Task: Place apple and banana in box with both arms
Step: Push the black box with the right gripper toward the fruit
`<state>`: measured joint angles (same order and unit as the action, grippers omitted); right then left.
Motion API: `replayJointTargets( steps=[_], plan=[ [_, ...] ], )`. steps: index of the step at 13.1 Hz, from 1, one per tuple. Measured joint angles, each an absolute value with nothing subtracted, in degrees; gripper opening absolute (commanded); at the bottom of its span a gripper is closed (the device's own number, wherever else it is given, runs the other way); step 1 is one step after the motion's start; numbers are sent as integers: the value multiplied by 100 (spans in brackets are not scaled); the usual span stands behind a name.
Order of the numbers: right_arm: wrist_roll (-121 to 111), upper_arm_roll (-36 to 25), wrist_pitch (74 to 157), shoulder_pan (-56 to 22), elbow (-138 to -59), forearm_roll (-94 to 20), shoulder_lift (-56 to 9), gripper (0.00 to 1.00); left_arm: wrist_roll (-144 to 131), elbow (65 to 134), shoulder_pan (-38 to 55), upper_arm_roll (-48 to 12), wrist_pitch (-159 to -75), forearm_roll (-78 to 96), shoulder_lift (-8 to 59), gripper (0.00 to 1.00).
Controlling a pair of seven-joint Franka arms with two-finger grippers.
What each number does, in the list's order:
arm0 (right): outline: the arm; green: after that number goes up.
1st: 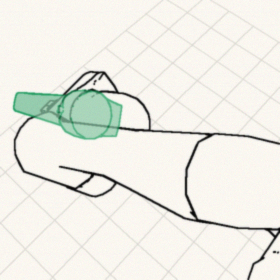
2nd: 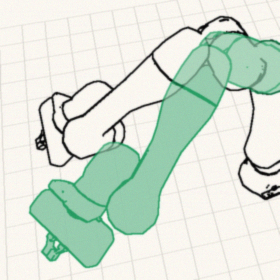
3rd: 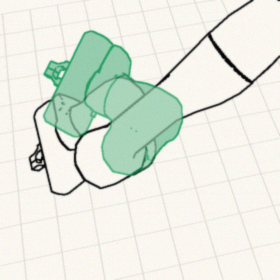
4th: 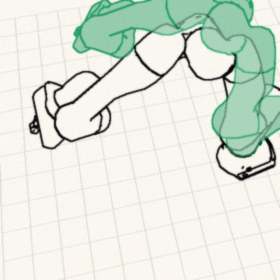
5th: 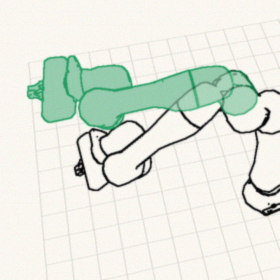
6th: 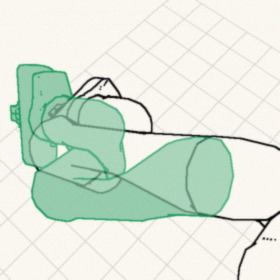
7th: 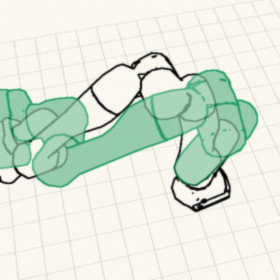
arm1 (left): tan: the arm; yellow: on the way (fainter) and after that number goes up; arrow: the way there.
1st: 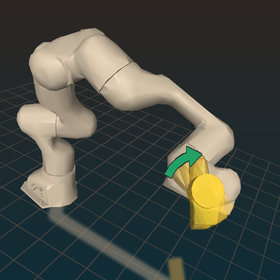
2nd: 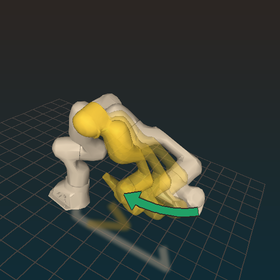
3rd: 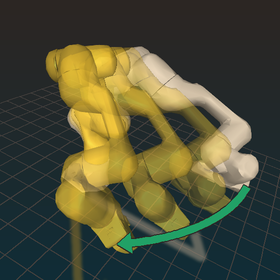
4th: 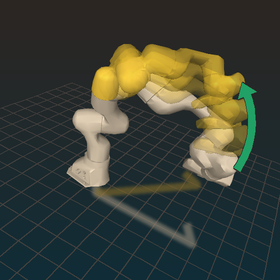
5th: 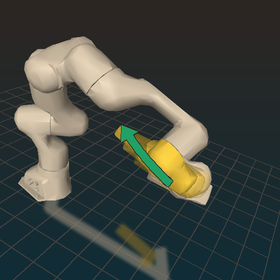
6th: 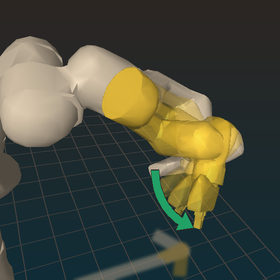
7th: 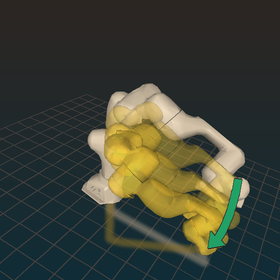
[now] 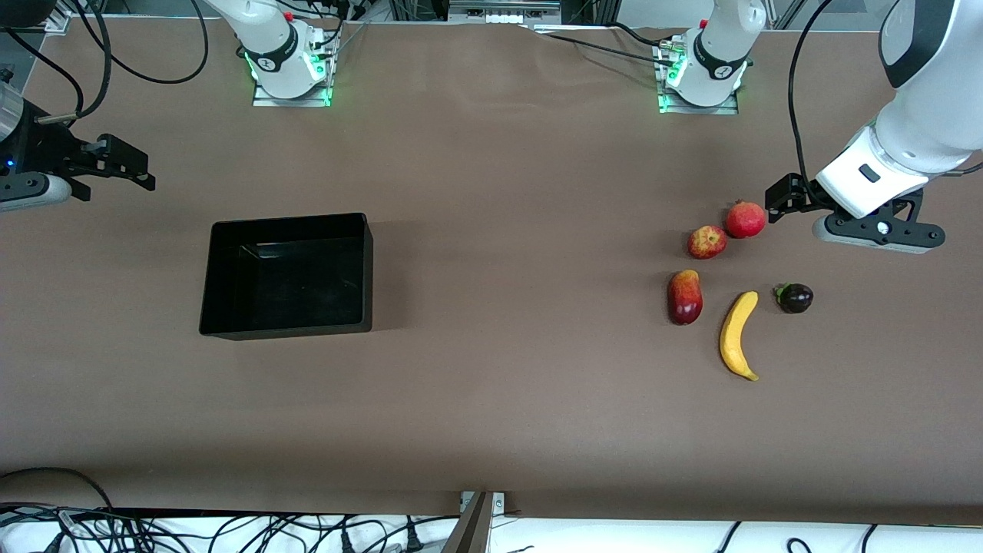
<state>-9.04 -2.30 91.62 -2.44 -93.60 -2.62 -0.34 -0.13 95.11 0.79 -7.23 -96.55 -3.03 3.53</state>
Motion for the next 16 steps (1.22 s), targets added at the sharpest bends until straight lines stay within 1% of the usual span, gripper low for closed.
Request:
replayJointTargets(
  steps=[4,6,8,10,12,14,15,16],
  plan=[
    [-898,-230,9170,-245,-9360,-188,-68,100,-32,9500,79,-729,-9655,-303,353,100],
    [-883,-230,9329,-246,-9447,12,-329,100,-35,9497,79,-730,-9655,-303,353,100],
    [-872,-236,10259,-246,-9851,177,-816,100,-38,9493,78,-732,-9649,-303,355,100],
    [-827,-282,11228,-232,-10230,232,-1483,100,-40,9490,77,-732,-9645,-303,357,100],
    [-733,-361,11909,-191,-10371,232,-2134,100,-44,9489,75,-732,-9642,-303,358,100],
    [-684,-417,12491,-81,-10602,197,-2510,100,-46,9489,73,-732,-9637,-303,359,100],
    [-684,-430,12736,-10,-10799,138,-2568,100,-47,9489,72,-731,-9635,-303,359,100],
    [-684,-432,12975,43,-11021,83,-2578,90,-47,9489,65,-730,-9633,-303,359,100]
  ],
)
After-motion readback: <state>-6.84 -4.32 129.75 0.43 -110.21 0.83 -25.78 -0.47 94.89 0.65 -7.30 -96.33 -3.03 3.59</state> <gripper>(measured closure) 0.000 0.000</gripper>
